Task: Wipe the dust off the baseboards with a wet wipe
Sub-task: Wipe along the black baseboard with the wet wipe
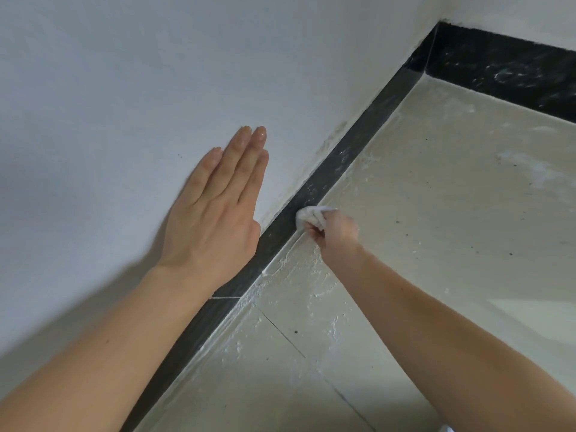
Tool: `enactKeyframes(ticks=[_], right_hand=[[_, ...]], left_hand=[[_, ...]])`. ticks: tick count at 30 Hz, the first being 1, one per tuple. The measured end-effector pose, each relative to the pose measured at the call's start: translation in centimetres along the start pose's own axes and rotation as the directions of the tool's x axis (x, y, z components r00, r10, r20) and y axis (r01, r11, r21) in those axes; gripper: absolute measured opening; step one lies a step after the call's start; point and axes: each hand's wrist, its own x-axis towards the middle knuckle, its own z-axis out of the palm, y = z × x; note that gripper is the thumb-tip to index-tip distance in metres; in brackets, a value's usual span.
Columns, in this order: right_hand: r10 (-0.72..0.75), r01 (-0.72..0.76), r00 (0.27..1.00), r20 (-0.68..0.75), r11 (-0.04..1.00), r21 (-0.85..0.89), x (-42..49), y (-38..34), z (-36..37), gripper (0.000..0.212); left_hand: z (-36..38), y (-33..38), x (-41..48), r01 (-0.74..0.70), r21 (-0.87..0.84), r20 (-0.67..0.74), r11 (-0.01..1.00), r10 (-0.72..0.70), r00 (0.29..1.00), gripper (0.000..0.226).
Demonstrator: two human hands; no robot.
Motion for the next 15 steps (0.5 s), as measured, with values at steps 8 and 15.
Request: enactKeyframes(ticks=[8, 15], right_hand=[[-0.152, 0.218, 0.974, 0.171, 0.842, -0.494, -2.6, 1.7, 2.2, 0.012], [0.256, -0.317, 0.8, 0.542, 0.948, 0.019, -5.4, 4.9, 6.9, 0.034]], left_hand=[[0.2, 0.2, 0.2, 0.006, 0.028, 0.0, 1.0, -0.006, 1.0, 0.068], [0.1, 0.2, 0.2, 0.011, -0.043, -0.008, 0.999, -0.012, 1.0, 0.069]])
